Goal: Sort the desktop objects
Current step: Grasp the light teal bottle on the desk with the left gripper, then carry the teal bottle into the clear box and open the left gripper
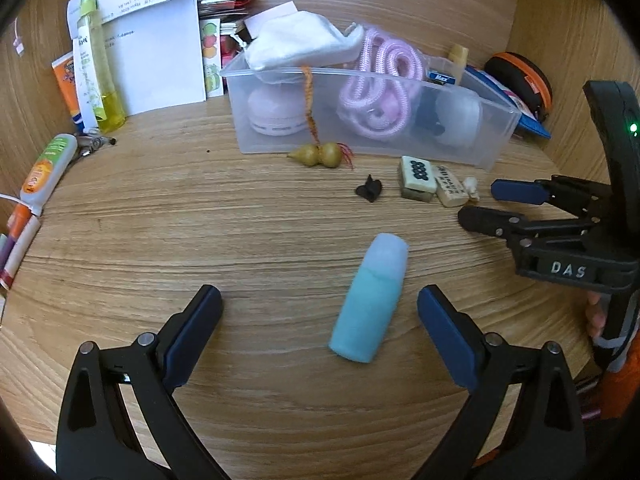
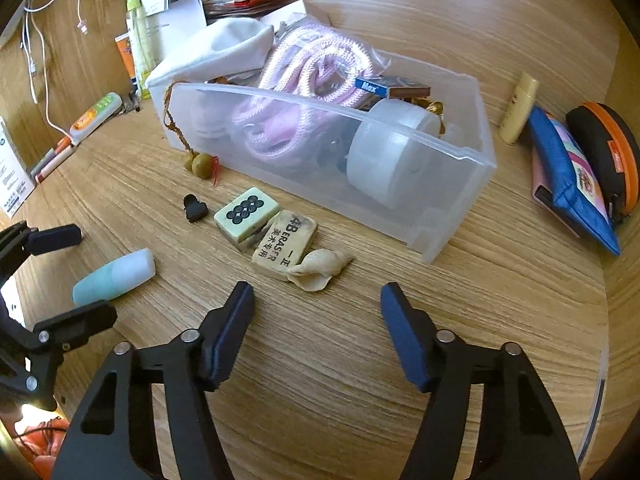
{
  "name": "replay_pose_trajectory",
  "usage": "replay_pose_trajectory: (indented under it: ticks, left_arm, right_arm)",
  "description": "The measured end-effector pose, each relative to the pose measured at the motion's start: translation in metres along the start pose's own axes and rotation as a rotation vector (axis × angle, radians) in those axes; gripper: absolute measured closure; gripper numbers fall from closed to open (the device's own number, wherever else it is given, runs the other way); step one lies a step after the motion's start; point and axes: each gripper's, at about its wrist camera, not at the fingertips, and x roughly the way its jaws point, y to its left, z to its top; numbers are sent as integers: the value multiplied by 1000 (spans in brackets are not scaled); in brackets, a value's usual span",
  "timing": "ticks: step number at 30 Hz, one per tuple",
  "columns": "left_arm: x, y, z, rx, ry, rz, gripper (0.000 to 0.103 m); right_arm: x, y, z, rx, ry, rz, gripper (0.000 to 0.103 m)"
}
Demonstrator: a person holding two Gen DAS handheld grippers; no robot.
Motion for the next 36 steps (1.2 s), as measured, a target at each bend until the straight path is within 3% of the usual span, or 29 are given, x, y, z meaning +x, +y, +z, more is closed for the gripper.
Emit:
replay_pose_trajectory:
  ticks: [1, 3, 9, 19, 23, 36]
  left_arm:
    - [0, 0, 0, 2, -5, -2, 5]
    - [1, -4, 1, 26, -15, 12, 19]
    - [5, -11, 4, 87, -28, 20, 36]
    - [4, -7, 6, 85, -55, 22, 77]
    - [3, -2, 6, 61, -58, 3, 79]
    - [-20, 12, 20, 2, -137, -10, 79]
  right_arm:
    - [1, 0, 1, -1, 0, 5, 48]
    - [2, 0, 3, -2, 3, 13, 50]
    - [6, 1, 8, -3, 7, 26, 54]
    - [8, 1, 12, -16, -9, 33, 75]
    - [6, -1, 12, 1, -16, 43, 80]
    - [-21, -10, 12, 49, -89, 66, 80]
